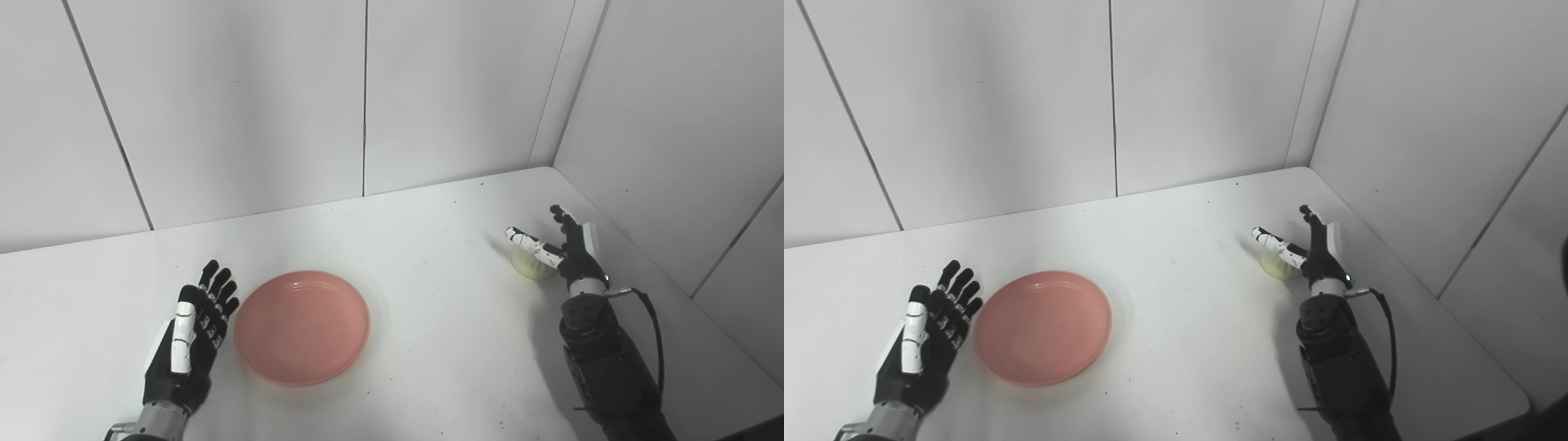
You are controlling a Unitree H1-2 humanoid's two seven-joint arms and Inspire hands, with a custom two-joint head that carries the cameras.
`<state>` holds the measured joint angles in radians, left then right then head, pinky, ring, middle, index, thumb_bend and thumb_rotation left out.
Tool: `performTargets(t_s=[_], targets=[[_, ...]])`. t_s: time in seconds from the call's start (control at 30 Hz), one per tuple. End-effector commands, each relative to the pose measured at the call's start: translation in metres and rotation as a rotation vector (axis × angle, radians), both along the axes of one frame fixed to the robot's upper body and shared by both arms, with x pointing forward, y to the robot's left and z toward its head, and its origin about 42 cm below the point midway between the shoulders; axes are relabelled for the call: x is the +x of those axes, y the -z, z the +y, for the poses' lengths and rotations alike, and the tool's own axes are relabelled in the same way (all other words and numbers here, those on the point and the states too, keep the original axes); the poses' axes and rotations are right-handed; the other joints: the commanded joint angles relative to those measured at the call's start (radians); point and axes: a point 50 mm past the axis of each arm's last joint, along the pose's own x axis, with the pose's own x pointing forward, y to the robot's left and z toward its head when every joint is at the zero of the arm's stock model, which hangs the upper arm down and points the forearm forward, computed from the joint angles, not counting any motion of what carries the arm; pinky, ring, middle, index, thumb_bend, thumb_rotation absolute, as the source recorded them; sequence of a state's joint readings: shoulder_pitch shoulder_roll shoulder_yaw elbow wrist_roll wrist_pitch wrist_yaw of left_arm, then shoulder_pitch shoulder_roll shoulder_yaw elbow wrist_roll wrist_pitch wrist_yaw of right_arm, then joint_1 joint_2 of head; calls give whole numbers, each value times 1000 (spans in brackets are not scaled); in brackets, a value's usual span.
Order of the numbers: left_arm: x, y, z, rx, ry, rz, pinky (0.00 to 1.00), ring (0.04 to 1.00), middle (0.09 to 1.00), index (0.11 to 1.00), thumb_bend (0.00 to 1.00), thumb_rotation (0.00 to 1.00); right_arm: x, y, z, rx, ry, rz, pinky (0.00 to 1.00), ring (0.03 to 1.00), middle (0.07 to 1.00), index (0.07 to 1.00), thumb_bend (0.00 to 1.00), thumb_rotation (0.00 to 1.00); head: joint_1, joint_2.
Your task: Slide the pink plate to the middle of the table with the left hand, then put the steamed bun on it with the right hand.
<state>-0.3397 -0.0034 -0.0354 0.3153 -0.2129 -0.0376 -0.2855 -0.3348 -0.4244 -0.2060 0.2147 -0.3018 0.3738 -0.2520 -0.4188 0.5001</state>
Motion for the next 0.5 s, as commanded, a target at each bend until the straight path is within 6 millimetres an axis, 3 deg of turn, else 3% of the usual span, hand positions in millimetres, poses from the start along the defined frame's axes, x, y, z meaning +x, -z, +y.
performTargets(t_s=[0.0, 0.1, 0.37, 0.47], targets=[[-6, 13, 5, 0, 5, 25, 1000, 1000, 1000, 1000, 661, 1000, 5, -32, -2, -61, -28, -131, 801, 891, 898, 885, 662, 729, 1, 1], [-6, 13, 5, -1, 5, 28, 1000, 1000, 1000, 1000, 665, 1000, 5, -33, -2, -77, -32, -117, 801, 892, 899, 889, 660, 741, 2, 1], [-6, 12, 5, 5, 4, 24, 1000, 1000, 1000, 998, 666, 1000, 8, -31, -7, -96, -32, 3, 753, 877, 898, 871, 722, 461, 0, 4], [-6, 12, 5, 2, 7, 22, 1000, 1000, 1000, 1000, 666, 1000, 8, -29, -9, -94, -47, 27, 750, 874, 901, 872, 737, 410, 1, 5]])
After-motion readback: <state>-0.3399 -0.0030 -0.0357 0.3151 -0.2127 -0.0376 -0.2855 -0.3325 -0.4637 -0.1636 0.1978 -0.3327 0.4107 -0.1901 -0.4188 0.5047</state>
